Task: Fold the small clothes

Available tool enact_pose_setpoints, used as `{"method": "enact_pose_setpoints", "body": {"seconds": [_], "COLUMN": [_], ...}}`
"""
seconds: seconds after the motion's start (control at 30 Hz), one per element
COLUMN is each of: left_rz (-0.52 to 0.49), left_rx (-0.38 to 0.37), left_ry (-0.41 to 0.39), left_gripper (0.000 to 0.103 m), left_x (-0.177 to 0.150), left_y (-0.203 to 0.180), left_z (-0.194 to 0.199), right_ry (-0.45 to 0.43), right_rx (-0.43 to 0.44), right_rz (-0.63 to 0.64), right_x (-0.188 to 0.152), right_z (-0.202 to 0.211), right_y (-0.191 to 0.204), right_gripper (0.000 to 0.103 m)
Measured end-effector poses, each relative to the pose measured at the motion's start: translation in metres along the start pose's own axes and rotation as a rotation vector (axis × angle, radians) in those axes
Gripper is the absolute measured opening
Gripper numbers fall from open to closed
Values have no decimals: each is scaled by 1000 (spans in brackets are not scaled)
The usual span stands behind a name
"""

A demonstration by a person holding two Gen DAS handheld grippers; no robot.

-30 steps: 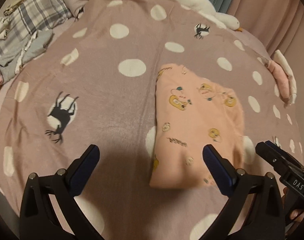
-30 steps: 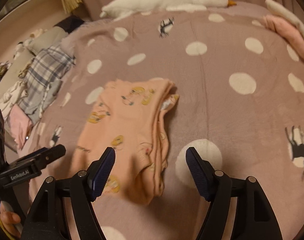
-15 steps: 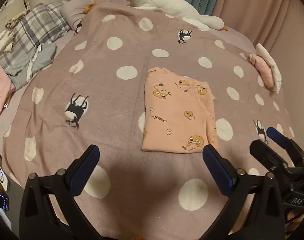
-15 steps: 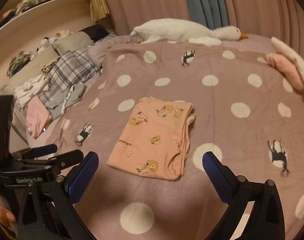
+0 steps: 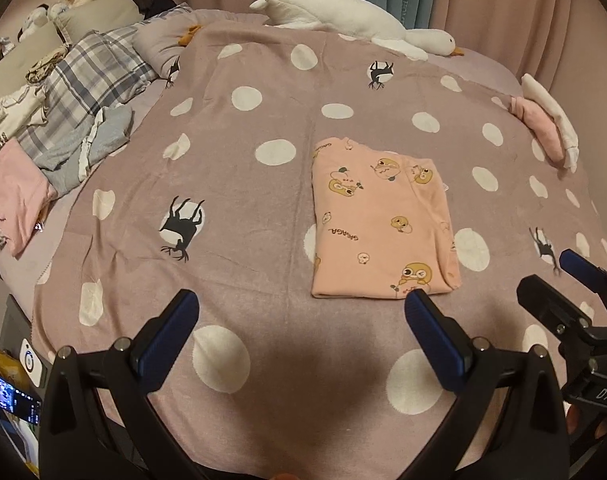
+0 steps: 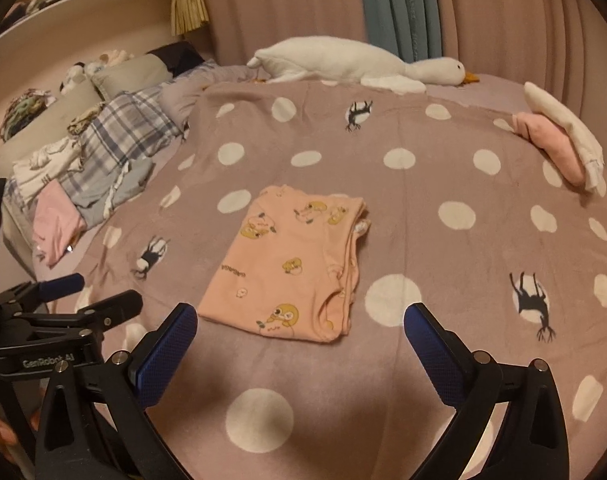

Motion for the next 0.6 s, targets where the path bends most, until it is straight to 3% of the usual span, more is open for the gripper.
{"method": "enact_pose_setpoints", "body": {"seconds": [0.6], "left_rz": [-5], "left_rx": [-23], "left_ry": [3], "left_gripper": [103], "left_x": [-1], "left_y": [-6], "left_z": [3], "right_ry": [8], "right_rx": [13], "right_rz": [10], "right_x": [-3], "right_z": [2], "right_y": [11], "right_gripper": [102]}}
Point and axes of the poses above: each gripper's, at about its wrist camera, not at the fingertips, and z roughly against the way its jaws point, y to its left, x to its top, the point moved 10 cm from there along -z, roughly the way its jaws point, and after that the axes turned 2 degrees about z, right-handed, at the moved point
